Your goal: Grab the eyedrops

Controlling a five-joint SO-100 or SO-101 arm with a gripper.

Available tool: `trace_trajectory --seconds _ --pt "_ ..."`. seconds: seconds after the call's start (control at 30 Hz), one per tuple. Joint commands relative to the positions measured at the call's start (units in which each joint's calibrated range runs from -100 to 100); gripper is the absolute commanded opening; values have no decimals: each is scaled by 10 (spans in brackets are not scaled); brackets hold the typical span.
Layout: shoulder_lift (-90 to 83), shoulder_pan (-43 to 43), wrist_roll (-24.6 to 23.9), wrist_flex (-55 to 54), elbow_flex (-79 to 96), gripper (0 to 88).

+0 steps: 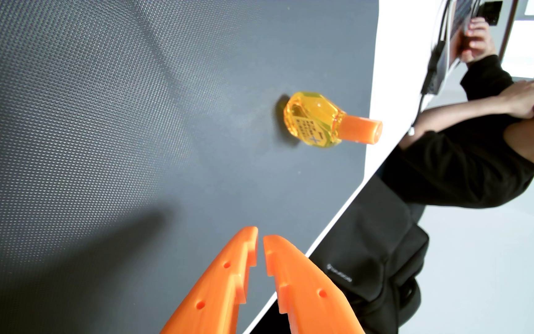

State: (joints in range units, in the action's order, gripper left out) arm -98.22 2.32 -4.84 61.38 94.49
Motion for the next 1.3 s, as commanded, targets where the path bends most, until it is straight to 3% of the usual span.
trace_trajectory --seconds 0.0,1.27 --pt "-3 2 -1 -1 -2 12" --pt "-3 -2 -1 -1 -2 12"
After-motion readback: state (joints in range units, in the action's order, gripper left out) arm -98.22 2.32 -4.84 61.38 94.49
